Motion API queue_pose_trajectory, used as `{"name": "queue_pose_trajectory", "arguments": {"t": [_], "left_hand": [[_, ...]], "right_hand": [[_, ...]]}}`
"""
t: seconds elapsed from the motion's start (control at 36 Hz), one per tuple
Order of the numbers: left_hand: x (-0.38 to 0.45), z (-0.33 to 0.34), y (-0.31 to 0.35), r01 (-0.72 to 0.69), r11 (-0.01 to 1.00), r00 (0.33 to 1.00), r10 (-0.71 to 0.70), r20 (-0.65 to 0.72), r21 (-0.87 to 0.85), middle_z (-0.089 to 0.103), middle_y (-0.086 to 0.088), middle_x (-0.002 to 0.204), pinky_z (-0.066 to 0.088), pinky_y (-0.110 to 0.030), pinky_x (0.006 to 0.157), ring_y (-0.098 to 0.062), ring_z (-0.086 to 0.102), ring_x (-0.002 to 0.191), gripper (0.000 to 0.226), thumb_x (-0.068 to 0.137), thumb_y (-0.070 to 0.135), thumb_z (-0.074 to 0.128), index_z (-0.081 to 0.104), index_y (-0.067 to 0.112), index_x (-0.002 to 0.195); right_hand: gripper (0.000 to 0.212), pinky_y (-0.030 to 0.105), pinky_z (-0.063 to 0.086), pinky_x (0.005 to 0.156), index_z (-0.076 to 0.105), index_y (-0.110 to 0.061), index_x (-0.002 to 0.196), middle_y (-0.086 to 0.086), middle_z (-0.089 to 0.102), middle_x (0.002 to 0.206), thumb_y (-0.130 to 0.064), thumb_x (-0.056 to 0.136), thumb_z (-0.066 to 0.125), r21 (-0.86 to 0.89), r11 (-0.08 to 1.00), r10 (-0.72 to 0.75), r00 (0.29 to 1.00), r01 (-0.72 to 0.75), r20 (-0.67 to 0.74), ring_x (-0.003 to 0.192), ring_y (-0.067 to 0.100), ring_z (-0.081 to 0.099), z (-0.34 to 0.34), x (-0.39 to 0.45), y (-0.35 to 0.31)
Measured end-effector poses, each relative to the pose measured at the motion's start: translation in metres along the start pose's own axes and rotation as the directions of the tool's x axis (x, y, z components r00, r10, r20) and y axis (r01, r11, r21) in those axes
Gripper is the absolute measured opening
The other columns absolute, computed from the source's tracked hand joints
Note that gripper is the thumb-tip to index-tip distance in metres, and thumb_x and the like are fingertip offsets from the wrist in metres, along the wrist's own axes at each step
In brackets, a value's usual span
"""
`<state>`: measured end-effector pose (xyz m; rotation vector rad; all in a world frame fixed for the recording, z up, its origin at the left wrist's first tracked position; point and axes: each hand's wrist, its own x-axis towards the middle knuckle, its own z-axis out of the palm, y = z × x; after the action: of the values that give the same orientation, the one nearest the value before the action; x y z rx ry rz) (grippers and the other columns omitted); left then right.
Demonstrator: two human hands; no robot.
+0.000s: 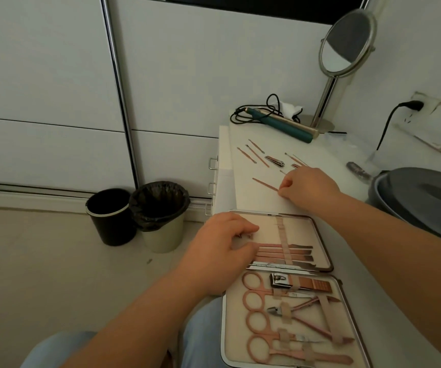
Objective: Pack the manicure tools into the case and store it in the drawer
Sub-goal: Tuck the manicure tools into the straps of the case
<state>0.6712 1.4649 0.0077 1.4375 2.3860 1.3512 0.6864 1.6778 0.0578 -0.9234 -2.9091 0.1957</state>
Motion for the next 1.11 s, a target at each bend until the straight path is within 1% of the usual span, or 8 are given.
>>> {"name": "queue_pose_trajectory", "arguments": {"t": [0.19, 0.44, 0.58, 0.67, 0.72, 0.86, 1.03, 1.11], "left_hand": [[0.0, 0.001, 0.0, 0.005, 1.0, 1.0, -0.005, -0.001, 0.0, 0.054, 0.015, 0.111, 0.025, -0.005, 0.092, 0.002, 0.04, 0.108, 0.03, 0.082, 0.027, 0.058, 0.061, 0.027, 0.112], [-0.001, 0.001, -0.001, 0.014, 1.0, 1.0, -0.014, -0.003, -0.015, 0.053, 0.017, 0.108, 0.021, 0.001, 0.089, 0.004, 0.04, 0.106, 0.03, 0.08, 0.025, 0.06, 0.062, 0.027, 0.111], [0.0, 0.002, -0.002, 0.022, 1.0, 1.0, -0.022, -0.003, -0.008, 0.052, 0.017, 0.106, 0.021, 0.003, 0.089, 0.003, 0.04, 0.107, 0.03, 0.08, 0.023, 0.061, 0.062, 0.027, 0.11], [0.0, 0.002, -0.002, 0.024, 1.0, 1.0, -0.024, 0.005, -0.005, 0.052, 0.017, 0.107, 0.022, 0.0, 0.09, 0.003, 0.04, 0.107, 0.031, 0.08, 0.024, 0.061, 0.062, 0.027, 0.111], [0.0, 0.001, -0.001, 0.031, 0.999, 0.999, -0.031, 0.01, -0.013, 0.052, 0.017, 0.106, 0.023, -0.001, 0.091, 0.002, 0.041, 0.107, 0.032, 0.079, 0.023, 0.06, 0.062, 0.026, 0.111], [0.002, -0.002, 0.001, 0.086, 0.994, 0.996, -0.084, 0.028, -0.073, 0.052, 0.023, 0.099, 0.03, -0.002, 0.084, 0.007, 0.045, 0.099, 0.038, 0.08, 0.029, 0.06, 0.056, 0.03, 0.118], [0.012, -0.012, 0.01, 0.175, 0.935, 0.98, -0.196, -0.039, -0.308, 0.063, 0.021, 0.091, 0.039, -0.012, 0.074, 0.011, 0.057, 0.084, 0.047, 0.079, 0.044, 0.058, 0.046, 0.04, 0.124], [0.013, -0.015, 0.019, 0.12, 0.949, 0.987, -0.145, -0.064, -0.291, 0.066, 0.021, 0.082, 0.045, -0.015, 0.07, 0.007, 0.061, 0.072, 0.024, 0.079, 0.042, 0.06, 0.059, 0.042, 0.103]], "right_hand": [[0.026, 0.03, 0.043, 0.08, 0.067, -0.023, 0.108, -0.001, 0.062, 0.119, -0.032, 0.085, 0.06, 0.113, 0.994, 0.001, 1.0, -0.003, 0.023, 0.103, 0.017, 0.053, 0.002, 0.007, 0.003], [0.023, 0.031, 0.049, 0.074, 0.068, -0.014, 0.099, 0.002, 0.066, 0.096, -0.027, 0.081, 0.062, 0.04, 0.998, 0.045, 0.998, -0.047, 0.051, 0.088, 0.019, 0.058, 0.002, 0.023, -0.011], [0.017, 0.025, 0.036, 0.05, 0.057, -0.009, 0.071, 0.002, 0.052, 0.065, -0.024, 0.078, 0.06, -0.056, 0.998, 0.036, 0.994, -0.031, 0.102, 0.061, 0.015, 0.048, -0.004, 0.027, -0.02], [0.024, 0.028, 0.046, 0.063, 0.065, -0.008, 0.088, 0.005, 0.061, 0.079, -0.03, 0.082, 0.057, -0.033, 0.999, 0.016, 0.992, -0.012, 0.127, 0.073, 0.018, 0.055, -0.001, 0.024, -0.019], [0.027, 0.031, 0.049, 0.07, 0.067, -0.009, 0.094, 0.006, 0.065, 0.091, -0.031, 0.083, 0.056, 0.03, 0.999, -0.02, 0.995, 0.017, 0.099, 0.081, 0.019, 0.058, 0.001, 0.019, -0.017], [0.007, 0.017, 0.034, 0.053, 0.062, -0.024, 0.08, -0.011, 0.058, 0.073, -0.028, 0.084, 0.058, 0.319, 0.936, -0.151, 0.988, 0.152, -0.029, 0.068, 0.003, 0.052, -0.007, -0.021, -0.013], [0.009, 0.013, 0.04, 0.05, 0.059, -0.033, 0.072, -0.014, 0.062, 0.066, -0.031, 0.08, 0.059, 0.432, 0.86, -0.315, 0.949, 0.272, 0.031, 0.061, -0.003, 0.057, -0.015, -0.082, -0.006], [0.008, 0.009, 0.043, 0.049, 0.059, -0.033, 0.072, -0.022, 0.061, 0.066, -0.031, 0.079, 0.056, 0.489, 0.823, -0.368, 0.927, 0.291, 0.068, 0.057, -0.006, 0.054, -0.016, -0.101, -0.004]]}}
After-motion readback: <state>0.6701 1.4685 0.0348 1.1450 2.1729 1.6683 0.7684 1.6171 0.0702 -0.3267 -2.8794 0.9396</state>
